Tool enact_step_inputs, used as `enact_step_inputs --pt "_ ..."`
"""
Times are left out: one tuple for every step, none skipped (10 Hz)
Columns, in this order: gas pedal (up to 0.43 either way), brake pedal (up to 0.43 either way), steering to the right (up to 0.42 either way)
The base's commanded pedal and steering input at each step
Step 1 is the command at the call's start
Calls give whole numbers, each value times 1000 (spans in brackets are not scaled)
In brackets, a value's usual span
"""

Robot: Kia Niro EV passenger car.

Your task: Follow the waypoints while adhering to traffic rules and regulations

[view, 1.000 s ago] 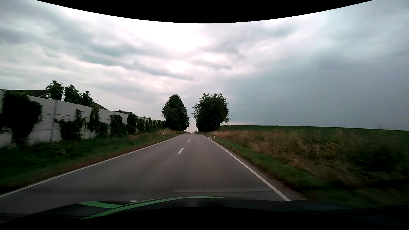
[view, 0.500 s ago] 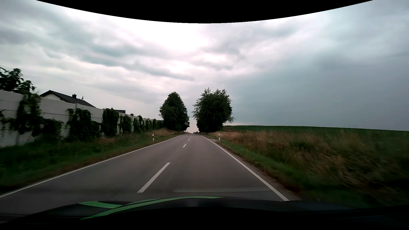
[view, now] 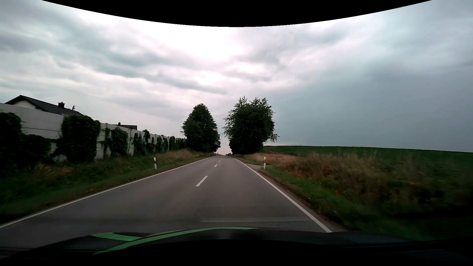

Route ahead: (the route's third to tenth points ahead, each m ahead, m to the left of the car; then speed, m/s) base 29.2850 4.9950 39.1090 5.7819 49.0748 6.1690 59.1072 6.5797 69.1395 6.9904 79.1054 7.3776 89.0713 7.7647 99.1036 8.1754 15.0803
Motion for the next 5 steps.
enact_step_inputs --pt "0 0 -7" --pt "0 0 -7" --pt "0 0 -7" --pt "0 0 -7" --pt "0 0 -7"
